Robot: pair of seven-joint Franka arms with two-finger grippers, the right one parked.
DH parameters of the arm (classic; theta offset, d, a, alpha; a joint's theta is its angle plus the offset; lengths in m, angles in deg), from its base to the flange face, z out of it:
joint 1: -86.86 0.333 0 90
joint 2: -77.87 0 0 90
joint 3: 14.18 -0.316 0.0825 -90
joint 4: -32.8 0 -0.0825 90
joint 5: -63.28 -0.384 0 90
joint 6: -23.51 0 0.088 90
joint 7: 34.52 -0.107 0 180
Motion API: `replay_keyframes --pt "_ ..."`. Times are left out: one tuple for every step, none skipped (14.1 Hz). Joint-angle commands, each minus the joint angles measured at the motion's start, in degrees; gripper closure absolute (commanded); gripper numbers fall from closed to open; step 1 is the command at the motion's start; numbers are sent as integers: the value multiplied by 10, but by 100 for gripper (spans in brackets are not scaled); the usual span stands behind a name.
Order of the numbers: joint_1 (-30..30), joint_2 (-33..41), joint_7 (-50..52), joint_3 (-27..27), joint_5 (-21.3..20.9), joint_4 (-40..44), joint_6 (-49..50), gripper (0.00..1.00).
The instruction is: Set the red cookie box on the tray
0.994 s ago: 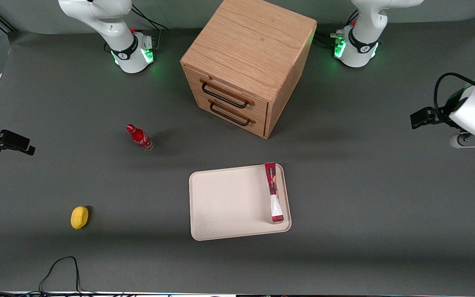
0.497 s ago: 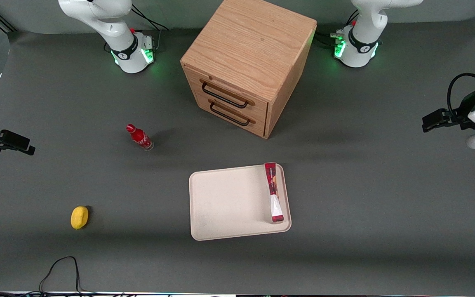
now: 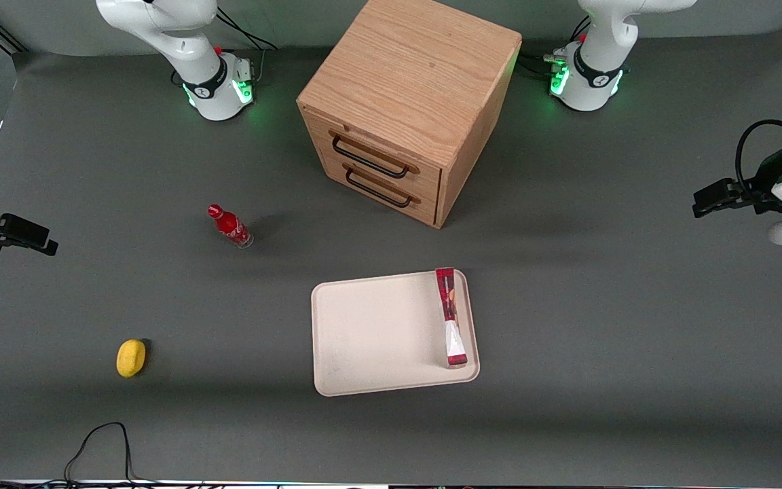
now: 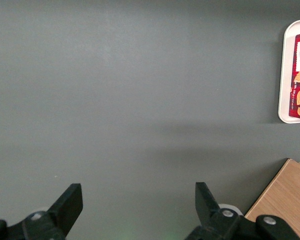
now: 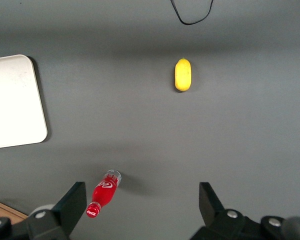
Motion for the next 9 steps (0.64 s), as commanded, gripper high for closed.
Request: replay_keyframes --pt "1 -1 -18 -2 10 8 10 0" --pt "2 -1 -17 -1 10 11 11 0" --pt "3 -1 -18 0 10 12 11 0" --pt "9 -1 -18 3 9 12 11 0" --pt "9 -1 -18 5 9 12 11 0" --pt "9 -1 -18 5 10 12 11 0" --pt "8 -1 -18 5 10 13 11 0" --pt "6 -1 -18 5 9 13 11 0" --pt "6 -1 -18 5 9 15 14 0"
